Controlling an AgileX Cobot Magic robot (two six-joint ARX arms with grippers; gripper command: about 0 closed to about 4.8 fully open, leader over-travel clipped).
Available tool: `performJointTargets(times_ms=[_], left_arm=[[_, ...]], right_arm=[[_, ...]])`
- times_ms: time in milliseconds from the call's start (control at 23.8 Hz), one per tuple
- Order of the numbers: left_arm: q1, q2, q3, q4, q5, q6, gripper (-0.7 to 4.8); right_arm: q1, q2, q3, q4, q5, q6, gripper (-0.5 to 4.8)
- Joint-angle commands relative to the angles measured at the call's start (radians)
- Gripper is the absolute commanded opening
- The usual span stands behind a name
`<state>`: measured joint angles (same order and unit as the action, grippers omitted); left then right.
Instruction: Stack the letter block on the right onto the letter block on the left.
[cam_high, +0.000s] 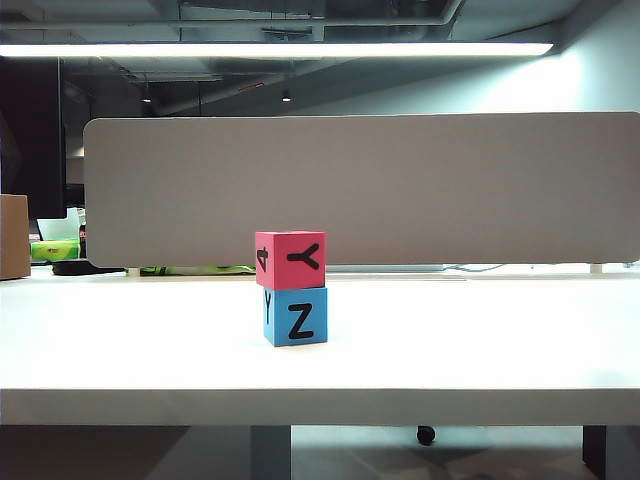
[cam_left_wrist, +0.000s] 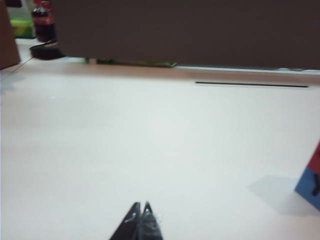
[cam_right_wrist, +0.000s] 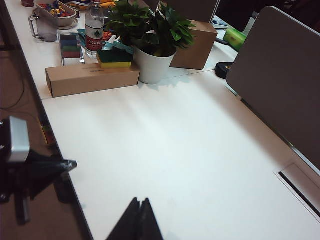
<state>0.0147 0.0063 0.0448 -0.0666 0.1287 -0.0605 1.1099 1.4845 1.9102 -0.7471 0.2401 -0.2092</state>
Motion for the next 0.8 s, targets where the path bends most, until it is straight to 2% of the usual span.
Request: performJointTargets(times_ms=[42,126,462,714,798], left_arm=[[-0.002,0.001,-0.037,0.058,-0.024,0.000,-0.05],[-0.002,0.000,-0.037,0.062,-0.032,0.008,-0.05],[-0.002,0.000,-0.037,0.058,-0.031,0.006,-0.05],[-0.002,0.000,-0.037,0.053,-0.031,0.006,-0.05],[-0.002,0.000,-0.037,0.053,-0.032,0.006,-0.05]], right_arm=[[0.032,-0.122,-0.140,0.080,0.013,0.000,-0.09],[0.057,-0.219,-0.272,0.148,0.035,0.001,-0.09],[0.081,-0.406,-0.575,0.264,0.058,0.003,-0.09],[0.082,-0.499,-0.844,0.546,0.003,0.004,-0.07],[0.082,-0.488,-0.922,0.596,-0.010,0.003,-0.05]])
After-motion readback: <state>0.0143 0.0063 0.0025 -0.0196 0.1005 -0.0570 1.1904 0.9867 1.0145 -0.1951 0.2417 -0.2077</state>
